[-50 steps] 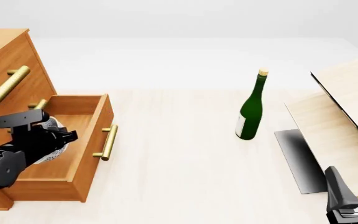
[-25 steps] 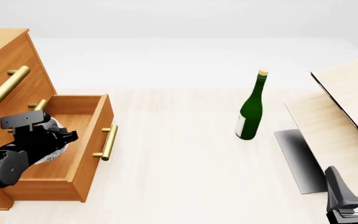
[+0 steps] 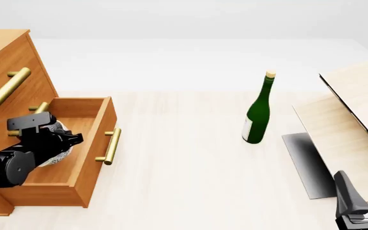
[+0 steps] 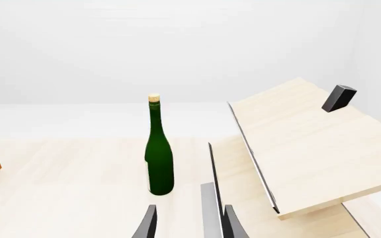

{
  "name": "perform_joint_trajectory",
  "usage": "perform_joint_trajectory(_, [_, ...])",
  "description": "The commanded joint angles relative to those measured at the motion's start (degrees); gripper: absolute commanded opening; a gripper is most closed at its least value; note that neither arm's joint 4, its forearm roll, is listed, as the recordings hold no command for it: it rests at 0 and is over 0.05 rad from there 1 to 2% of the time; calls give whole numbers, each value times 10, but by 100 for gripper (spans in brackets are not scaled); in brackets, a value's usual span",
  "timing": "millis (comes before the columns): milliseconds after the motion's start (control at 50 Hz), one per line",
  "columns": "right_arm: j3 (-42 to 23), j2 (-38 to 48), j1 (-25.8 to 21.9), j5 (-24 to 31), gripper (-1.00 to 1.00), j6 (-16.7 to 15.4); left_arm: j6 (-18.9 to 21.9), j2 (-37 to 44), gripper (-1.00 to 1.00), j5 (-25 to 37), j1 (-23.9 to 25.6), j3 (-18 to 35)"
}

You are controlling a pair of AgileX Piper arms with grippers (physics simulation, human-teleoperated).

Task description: Put the bowl in the bottom drawer of the cabinet.

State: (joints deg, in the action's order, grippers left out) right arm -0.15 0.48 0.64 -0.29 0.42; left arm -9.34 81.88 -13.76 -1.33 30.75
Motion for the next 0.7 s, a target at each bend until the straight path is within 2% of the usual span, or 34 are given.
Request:
perform_joint_trajectory(20, [0,0,0,0,100,0,1,8,-100,-4,-7,4])
perform_joint_trajectory(40, [0,0,0,0,100,0,0,27,-100,-28,-9,-4])
perform_joint_trajectory(200, [0,0,0,0,100,0,1,43,-100,-41,-14,-7])
perform_joint_trajectory(320, [0,0,0,0,100,0,8,28,-100,-21,-17,1])
perform_joint_trajectory(600, [0,0,0,0,100,0,3,13,-100,-23,-22,-3])
perform_joint_trajectory(620, [0,0,0,0,100,0,-1,16,100,-38,-25,-9])
perform_joint_trajectory(700, [0,0,0,0,100,0,-15,19,100,-42,-23,-10])
